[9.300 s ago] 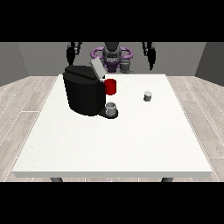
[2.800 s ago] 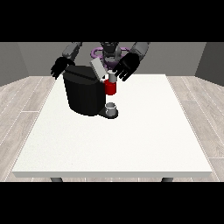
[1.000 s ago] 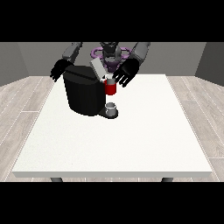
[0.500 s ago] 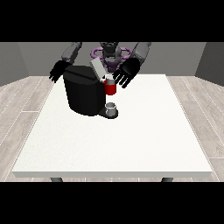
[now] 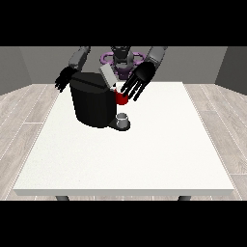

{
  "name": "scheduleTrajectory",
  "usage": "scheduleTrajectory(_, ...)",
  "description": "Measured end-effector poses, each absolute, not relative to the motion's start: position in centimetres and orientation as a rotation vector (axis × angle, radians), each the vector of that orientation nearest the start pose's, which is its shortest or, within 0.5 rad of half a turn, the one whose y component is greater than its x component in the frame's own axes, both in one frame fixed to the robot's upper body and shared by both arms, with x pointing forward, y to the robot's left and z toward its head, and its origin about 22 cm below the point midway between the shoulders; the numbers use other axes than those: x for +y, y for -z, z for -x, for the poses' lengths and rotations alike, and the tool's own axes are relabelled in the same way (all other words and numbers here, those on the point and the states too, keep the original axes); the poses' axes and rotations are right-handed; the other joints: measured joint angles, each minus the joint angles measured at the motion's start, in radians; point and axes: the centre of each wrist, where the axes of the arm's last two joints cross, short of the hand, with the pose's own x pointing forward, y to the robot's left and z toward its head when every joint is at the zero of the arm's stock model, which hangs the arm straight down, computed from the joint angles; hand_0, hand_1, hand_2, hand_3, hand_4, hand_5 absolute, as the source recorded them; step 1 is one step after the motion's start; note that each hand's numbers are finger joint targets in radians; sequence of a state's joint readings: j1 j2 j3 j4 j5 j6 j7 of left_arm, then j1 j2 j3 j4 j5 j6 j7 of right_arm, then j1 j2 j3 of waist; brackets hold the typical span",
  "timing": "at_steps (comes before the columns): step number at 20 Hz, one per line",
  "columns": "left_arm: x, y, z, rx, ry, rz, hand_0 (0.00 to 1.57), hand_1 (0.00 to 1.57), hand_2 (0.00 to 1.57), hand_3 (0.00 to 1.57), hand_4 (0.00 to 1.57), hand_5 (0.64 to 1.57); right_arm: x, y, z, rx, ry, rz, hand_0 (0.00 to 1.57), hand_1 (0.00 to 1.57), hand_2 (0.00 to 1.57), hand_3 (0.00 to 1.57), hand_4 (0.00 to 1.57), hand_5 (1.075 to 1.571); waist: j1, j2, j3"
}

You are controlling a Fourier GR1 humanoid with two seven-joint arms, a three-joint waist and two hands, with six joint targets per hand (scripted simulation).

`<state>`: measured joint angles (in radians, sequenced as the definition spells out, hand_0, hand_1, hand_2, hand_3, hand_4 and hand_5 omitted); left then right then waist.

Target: Insert the coffee pod into the coffee machine and close the lid

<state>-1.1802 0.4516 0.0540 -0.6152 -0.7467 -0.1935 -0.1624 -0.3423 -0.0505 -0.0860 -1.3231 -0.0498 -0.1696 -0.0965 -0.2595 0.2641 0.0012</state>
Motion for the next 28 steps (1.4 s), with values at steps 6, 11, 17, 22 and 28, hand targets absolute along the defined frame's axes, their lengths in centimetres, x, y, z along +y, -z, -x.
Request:
scheduleTrajectory(6,25.1,-21.8,-46.2,-1.585,1.095,-0.733,0.00,0.00,0.00,0.00,0.00,1.571,-22.9,-1.8,-31.5,-1.665,0.112,0.114,0.00,0.00,0.00,0.00,0.38,1.571,0.015,-0.060,-0.0007)
scheduleTrajectory(11,24.7,-20.1,-45.9,-1.587,1.103,-0.701,0.00,0.00,0.00,0.00,0.00,1.571,-24.1,-0.3,-30.9,-1.648,0.133,0.136,0.00,0.00,0.00,0.00,0.36,1.571,0.053,-0.094,-0.0009)
scheduleTrajectory(17,23.9,-17.2,-45.6,-1.622,0.946,-0.497,0.00,0.00,0.00,0.00,0.08,1.571,-25.4,2.1,-29.4,-1.572,0.187,0.174,0.00,0.00,0.00,0.00,0.39,1.571,0.121,-0.183,-0.0011)
scheduleTrajectory(22,24.2,-11.5,-44.4,-1.660,0.682,-0.237,0.00,0.00,0.00,0.00,0.00,1.571,-26.8,3.8,-27.6,-1.503,0.235,0.215,0.00,0.00,0.00,0.00,0.40,1.571,0.179,-0.275,-0.0020)
scheduleTrajectory(28,24.3,-4.3,-41.5,-1.585,0.485,-0.065,0.00,0.00,0.00,0.00,0.14,1.571,-28.5,4.9,-25.5,-1.442,0.239,0.246,0.00,0.00,0.00,0.00,0.43,1.571,0.241,-0.409,-0.0016)
